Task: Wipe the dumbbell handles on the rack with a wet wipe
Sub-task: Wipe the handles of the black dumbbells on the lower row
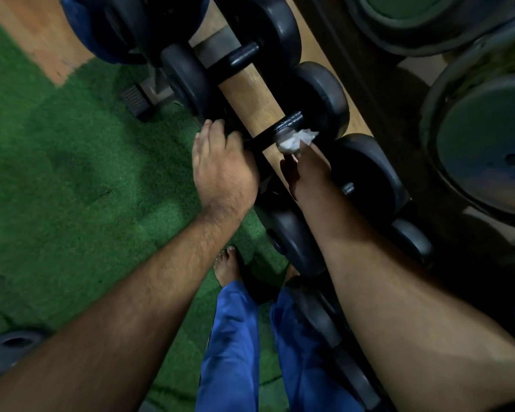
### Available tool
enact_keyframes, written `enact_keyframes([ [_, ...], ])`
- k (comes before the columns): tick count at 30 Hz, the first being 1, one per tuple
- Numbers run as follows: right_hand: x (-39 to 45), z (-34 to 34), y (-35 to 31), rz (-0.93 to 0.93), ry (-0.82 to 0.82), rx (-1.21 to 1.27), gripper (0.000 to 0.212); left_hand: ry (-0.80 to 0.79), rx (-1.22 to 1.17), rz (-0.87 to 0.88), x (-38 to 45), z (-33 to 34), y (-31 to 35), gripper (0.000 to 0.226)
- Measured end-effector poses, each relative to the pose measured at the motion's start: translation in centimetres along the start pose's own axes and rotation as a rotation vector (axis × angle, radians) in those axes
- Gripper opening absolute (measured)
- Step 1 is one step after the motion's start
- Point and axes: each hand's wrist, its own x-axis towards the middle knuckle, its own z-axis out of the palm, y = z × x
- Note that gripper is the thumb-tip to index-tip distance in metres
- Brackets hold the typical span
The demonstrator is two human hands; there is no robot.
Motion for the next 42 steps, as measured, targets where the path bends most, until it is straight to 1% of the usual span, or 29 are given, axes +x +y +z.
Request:
enact_keyframes([
  [2,0.2,-0.2,0.1,0.013,0.018,-0.023,0.023,0.006,-0.001,0.004,0.0,0.1,0.0,0.028],
  [5,-0.3,1.1,-1.1,-0.034,-0.052,0.005,0.005,0.016,-0.016,0.01,0.0,0.2,-0.1,0.025],
  [6,-0.5,1.7,-1.7,-0.033,-0.067,0.035,0.003,0.019,-0.018,0.011,0.1,0.2,-0.1,0.026],
  [9,-0.3,1.8,-2.3,-0.024,-0.097,0.021,0.005,0.036,-0.018,0.024,0.0,0.5,-0.2,0.025],
  [12,-0.2,1.1,-1.3,0.004,-0.165,-0.172,0.012,0.056,-0.016,0.03,-0.1,0.8,-0.3,0.026],
  [13,-0.6,1.1,-0.9,0.03,-0.202,-0.219,0.014,0.058,-0.012,0.027,-0.1,0.8,-0.2,0.026],
  [15,-1.6,1.5,-0.2,0.111,-0.289,-0.244,0.012,0.045,-0.004,0.02,-0.1,0.6,0.0,0.025],
  [17,-1.9,1.9,-0.1,0.159,-0.32,-0.274,0.016,0.035,-0.013,0.016,-0.2,0.4,0.1,0.024],
  [18,-1.9,1.9,-0.3,0.135,-0.289,-0.285,0.018,0.036,-0.016,0.019,-0.2,0.4,0.1,0.023],
  [19,-1.4,1.8,-0.9,0.086,-0.236,-0.244,0.015,0.04,-0.018,0.025,-0.2,0.4,0.0,0.023],
  [20,-0.8,1.7,-1.6,0.025,-0.194,-0.176,0.004,0.047,-0.019,0.032,-0.3,0.5,0.0,0.022],
  [22,0.3,1.7,-2.4,-0.054,-0.092,-0.08,0.022,0.068,-0.025,0.033,-0.3,0.7,-0.1,0.022],
  [23,0.4,2.0,-2.3,-0.046,-0.055,-0.061,0.023,0.076,-0.027,0.032,-0.3,0.8,-0.1,0.021],
  [24,0.2,2.3,-1.9,-0.017,-0.035,-0.074,0.019,0.085,-0.031,0.029,-0.3,0.8,-0.1,0.02],
  [25,0.0,2.6,-1.2,0.007,-0.06,-0.123,0.014,0.09,-0.036,0.027,-0.3,0.8,-0.1,0.019],
  [26,-0.2,2.8,-0.5,0.04,-0.107,-0.19,0.014,0.094,-0.041,0.026,-0.2,0.9,0.0,0.019],
  [28,-0.6,2.6,0.2,0.107,-0.198,-0.295,0.018,0.091,-0.038,0.03,-0.3,0.9,-0.1,0.017],
  [30,-0.7,2.1,-0.3,0.126,-0.255,-0.298,0.012,0.085,-0.04,0.043,-0.3,1.0,-0.1,0.017],
  [31,-0.8,1.9,-0.8,0.12,-0.246,-0.263,0.007,0.079,-0.04,0.049,-0.3,0.9,-0.2,0.018],
  [33,-0.4,1.7,-1.2,0.079,-0.15,-0.199,0.007,0.068,-0.039,0.051,-0.3,0.8,-0.3,0.019],
  [34,-0.4,1.9,-1.2,0.08,-0.13,-0.182,0.005,0.064,-0.04,0.048,-0.2,0.8,-0.3,0.019],
  [35,-0.8,2.3,-0.9,0.109,-0.161,-0.177,0.006,0.063,-0.044,0.045,-0.2,0.7,-0.3,0.019],
  [37,-1.5,3.0,0.5,0.151,-0.208,-0.256,0.029,0.073,-0.052,0.045,-0.2,0.7,-0.3,0.021],
  [38,-1.9,3.4,1.0,0.144,-0.212,-0.282,0.031,0.078,-0.054,0.046,-0.1,0.7,-0.4,0.022],
  [42,-1.7,3.4,1.0,0.18,-0.265,-0.307,0.015,0.059,-0.055,0.055,-0.2,0.6,-0.5,0.025],
])
